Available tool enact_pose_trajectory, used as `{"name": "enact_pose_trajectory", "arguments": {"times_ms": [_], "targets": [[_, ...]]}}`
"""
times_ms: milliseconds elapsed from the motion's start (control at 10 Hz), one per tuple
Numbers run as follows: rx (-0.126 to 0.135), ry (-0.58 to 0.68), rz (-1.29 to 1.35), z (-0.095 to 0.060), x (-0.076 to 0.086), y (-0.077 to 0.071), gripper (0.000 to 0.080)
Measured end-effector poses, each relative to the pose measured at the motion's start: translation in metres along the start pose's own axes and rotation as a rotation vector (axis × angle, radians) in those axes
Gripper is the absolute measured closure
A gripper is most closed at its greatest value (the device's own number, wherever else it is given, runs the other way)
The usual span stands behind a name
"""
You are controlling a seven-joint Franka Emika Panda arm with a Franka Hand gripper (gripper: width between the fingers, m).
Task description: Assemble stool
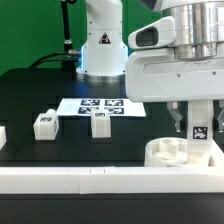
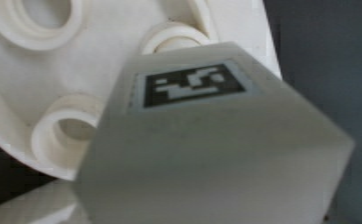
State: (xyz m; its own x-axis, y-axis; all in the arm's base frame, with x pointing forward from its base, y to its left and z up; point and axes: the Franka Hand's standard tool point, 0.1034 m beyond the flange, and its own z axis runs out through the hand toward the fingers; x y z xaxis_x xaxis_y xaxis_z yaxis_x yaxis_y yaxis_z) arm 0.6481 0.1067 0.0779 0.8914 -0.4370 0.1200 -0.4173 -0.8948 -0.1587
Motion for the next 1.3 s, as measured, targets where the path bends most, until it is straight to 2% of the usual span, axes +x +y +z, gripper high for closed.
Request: {"name": "enact_pose_trajectory", "arguments": {"times_ms": [200,600,1000,1300], "targets": [[-0.009,-0.003,0.133,0.0,0.002,0.003,0.0462],[-0.047,-0.006,0.434,-0.001,0.004,0.01,0.0462],[-0.043,-0.015,0.646,-0.001,0.005,0.017,0.0462],[-0.067,-0.011,0.998,-0.001,-0.003,0.019,0.0462]]}}
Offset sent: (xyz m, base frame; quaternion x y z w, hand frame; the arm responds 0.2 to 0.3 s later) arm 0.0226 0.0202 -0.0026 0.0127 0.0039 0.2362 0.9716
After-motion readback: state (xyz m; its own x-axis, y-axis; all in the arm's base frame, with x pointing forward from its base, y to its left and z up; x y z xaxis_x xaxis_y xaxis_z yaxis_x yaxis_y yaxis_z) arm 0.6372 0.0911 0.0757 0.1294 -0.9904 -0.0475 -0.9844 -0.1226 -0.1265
